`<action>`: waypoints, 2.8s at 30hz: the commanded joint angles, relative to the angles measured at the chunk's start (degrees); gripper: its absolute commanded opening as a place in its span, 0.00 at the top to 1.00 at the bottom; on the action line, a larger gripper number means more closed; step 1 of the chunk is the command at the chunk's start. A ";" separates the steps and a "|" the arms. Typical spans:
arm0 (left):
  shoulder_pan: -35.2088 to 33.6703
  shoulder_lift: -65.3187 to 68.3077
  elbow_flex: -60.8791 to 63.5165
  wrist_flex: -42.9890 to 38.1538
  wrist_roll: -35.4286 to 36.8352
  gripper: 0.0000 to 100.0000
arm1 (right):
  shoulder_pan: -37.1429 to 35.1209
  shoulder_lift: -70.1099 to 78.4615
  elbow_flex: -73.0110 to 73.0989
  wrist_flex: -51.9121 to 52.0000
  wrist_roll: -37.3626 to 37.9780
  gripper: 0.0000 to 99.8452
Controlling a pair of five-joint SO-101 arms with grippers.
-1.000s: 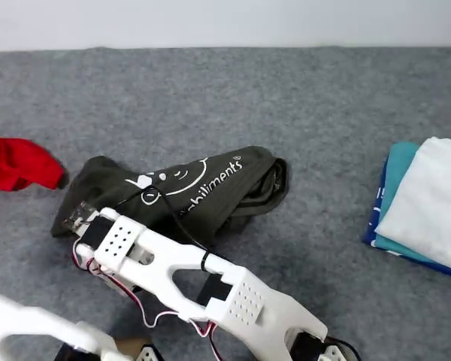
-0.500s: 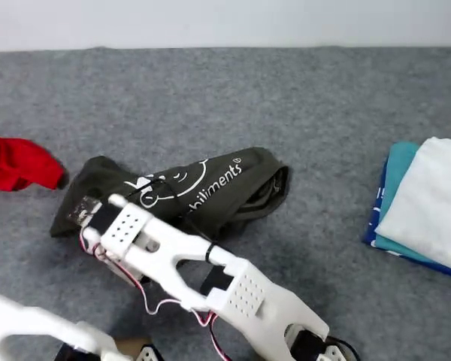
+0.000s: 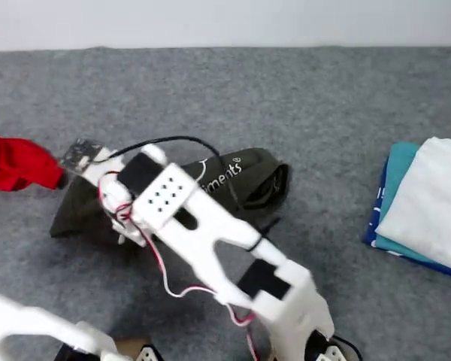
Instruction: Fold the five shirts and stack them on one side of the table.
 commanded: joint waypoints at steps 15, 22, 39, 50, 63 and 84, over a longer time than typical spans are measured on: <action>25.14 -1.85 -0.04 9.85 3.16 0.87 | 24.04 -44.79 44.57 2.24 16.62 0.99; 43.43 -1.49 6.11 9.76 3.52 0.87 | 39.25 -46.37 46.68 1.19 24.53 0.99; 66.90 -0.26 36.09 -17.58 9.14 0.77 | 42.15 -46.29 46.86 0.66 24.44 0.99; 66.81 8.79 27.74 -15.12 9.05 0.77 | 54.02 -46.20 46.77 -3.65 26.90 0.99; 66.81 3.25 28.79 -14.86 3.34 0.77 | 63.87 -43.56 46.77 -12.26 34.55 0.99; 60.48 24.09 13.23 -36.22 7.03 0.89 | 63.96 -42.95 46.86 -21.23 29.10 0.99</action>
